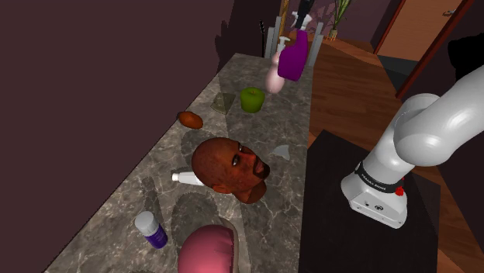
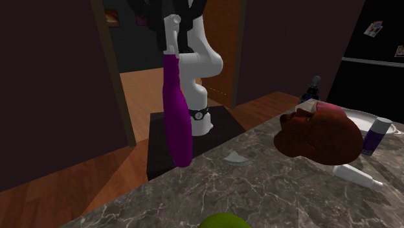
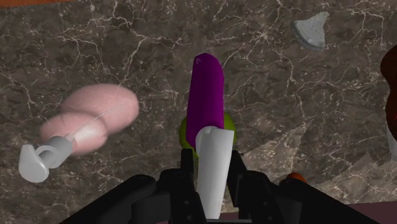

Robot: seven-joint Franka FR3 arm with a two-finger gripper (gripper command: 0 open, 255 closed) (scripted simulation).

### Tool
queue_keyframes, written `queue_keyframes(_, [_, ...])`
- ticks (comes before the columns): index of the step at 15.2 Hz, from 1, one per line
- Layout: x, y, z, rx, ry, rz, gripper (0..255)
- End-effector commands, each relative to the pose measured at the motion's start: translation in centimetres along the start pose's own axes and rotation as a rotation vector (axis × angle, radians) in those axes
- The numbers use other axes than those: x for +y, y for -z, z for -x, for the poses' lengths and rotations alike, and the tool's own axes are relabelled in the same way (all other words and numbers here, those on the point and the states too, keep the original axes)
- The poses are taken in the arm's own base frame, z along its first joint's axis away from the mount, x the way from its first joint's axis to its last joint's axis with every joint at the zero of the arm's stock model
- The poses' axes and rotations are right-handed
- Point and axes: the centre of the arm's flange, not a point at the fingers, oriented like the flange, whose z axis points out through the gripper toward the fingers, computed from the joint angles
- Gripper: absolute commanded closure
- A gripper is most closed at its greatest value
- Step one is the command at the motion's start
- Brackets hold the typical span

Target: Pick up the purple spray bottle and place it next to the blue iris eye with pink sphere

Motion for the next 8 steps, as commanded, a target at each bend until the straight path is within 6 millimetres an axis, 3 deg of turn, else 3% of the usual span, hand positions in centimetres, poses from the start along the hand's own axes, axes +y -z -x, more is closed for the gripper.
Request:
queue_keyframes(1, [0.0, 1.0, 0.0, 0.000, 0.000, 0.000, 255])
queue_keyframes(8, [0.1, 4.7, -0.5, 0.000, 0.000, 0.000, 255])
